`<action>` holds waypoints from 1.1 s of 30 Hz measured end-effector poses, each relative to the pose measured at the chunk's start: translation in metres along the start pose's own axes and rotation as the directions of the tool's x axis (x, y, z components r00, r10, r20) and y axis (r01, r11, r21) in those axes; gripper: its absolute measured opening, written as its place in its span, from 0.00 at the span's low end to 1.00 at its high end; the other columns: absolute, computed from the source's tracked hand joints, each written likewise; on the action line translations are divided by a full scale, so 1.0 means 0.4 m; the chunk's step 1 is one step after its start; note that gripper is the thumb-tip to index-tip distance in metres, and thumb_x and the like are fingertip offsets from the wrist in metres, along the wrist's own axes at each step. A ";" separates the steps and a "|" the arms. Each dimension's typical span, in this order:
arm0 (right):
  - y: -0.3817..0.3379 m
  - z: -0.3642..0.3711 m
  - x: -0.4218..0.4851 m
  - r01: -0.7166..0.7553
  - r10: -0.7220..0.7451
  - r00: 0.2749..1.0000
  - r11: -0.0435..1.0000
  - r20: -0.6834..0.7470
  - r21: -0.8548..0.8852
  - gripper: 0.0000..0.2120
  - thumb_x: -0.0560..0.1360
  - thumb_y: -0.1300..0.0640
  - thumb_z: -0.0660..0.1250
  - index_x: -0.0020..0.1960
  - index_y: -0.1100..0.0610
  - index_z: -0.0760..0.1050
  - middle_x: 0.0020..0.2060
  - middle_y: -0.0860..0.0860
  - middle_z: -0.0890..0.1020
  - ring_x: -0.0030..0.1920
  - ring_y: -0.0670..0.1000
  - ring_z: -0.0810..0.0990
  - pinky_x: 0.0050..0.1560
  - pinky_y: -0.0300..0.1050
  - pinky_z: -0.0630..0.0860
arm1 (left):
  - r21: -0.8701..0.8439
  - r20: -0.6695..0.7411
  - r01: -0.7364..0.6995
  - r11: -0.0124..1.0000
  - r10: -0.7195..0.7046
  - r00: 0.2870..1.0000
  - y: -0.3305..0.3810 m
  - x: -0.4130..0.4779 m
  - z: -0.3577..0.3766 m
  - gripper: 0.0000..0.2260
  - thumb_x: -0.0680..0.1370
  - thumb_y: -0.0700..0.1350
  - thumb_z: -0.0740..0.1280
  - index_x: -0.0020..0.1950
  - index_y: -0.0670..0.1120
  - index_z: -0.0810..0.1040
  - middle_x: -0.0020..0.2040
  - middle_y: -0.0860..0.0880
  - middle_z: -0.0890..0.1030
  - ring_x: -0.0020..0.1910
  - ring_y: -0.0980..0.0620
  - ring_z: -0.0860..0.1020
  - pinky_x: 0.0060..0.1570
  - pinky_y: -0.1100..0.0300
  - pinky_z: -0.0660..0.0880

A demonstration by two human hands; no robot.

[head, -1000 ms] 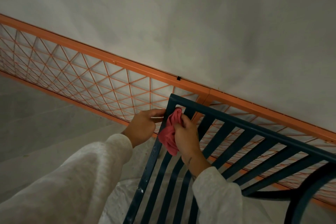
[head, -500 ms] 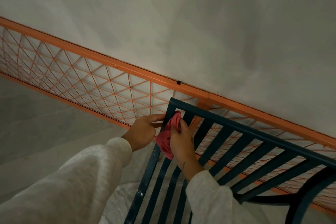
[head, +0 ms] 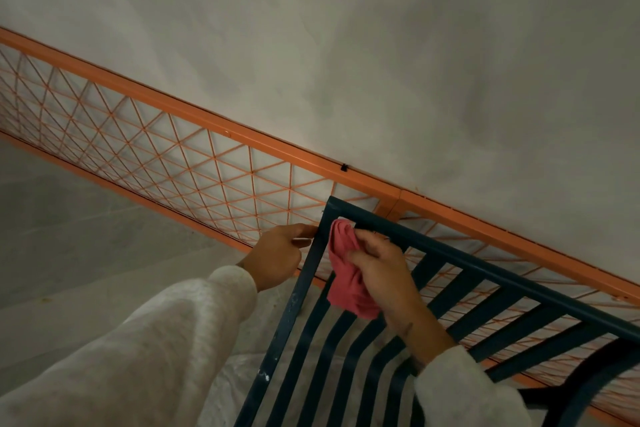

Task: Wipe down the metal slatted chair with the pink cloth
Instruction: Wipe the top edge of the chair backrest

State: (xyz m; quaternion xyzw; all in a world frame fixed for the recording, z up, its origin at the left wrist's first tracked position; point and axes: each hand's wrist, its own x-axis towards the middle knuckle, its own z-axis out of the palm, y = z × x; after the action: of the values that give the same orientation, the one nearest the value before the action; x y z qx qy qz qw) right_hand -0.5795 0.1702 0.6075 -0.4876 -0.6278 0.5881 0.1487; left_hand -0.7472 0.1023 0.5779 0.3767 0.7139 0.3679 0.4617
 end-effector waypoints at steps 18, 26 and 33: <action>0.123 -0.268 -0.044 0.125 -0.418 0.871 0.694 -0.256 -0.709 0.23 0.81 0.54 0.61 0.74 0.43 0.65 0.72 0.47 0.72 0.68 0.51 0.74 0.68 0.52 0.73 | 0.859 0.093 -0.323 0.398 0.499 0.862 0.176 0.031 0.090 0.24 0.72 0.39 0.66 0.68 0.46 0.73 0.68 0.46 0.75 0.73 0.41 0.65 0.72 0.43 0.57; 0.247 -0.577 -0.181 -0.002 -0.388 0.817 0.738 -0.427 -0.674 0.23 0.78 0.62 0.67 0.72 0.52 0.71 0.62 0.53 0.80 0.54 0.50 0.81 0.56 0.26 0.67 | 0.768 0.338 -0.548 0.331 0.517 0.786 0.282 0.048 0.301 0.21 0.74 0.41 0.61 0.67 0.51 0.72 0.62 0.49 0.79 0.59 0.46 0.75 0.62 0.48 0.71; 0.304 -0.748 -0.255 -0.140 -0.198 0.764 0.878 -0.615 -0.457 0.18 0.82 0.54 0.60 0.72 0.46 0.70 0.60 0.51 0.79 0.56 0.52 0.77 0.61 0.49 0.75 | 0.764 0.405 -0.579 0.285 0.488 0.774 0.368 0.053 0.528 0.16 0.75 0.42 0.60 0.62 0.52 0.75 0.57 0.50 0.80 0.53 0.48 0.76 0.56 0.51 0.72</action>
State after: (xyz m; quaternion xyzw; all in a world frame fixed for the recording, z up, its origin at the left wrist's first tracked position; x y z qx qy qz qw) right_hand -0.2499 0.2469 0.6186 -0.6705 -0.6704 0.2088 0.2397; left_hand -0.5264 0.2239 0.6345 0.7855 0.6071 0.0768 0.0928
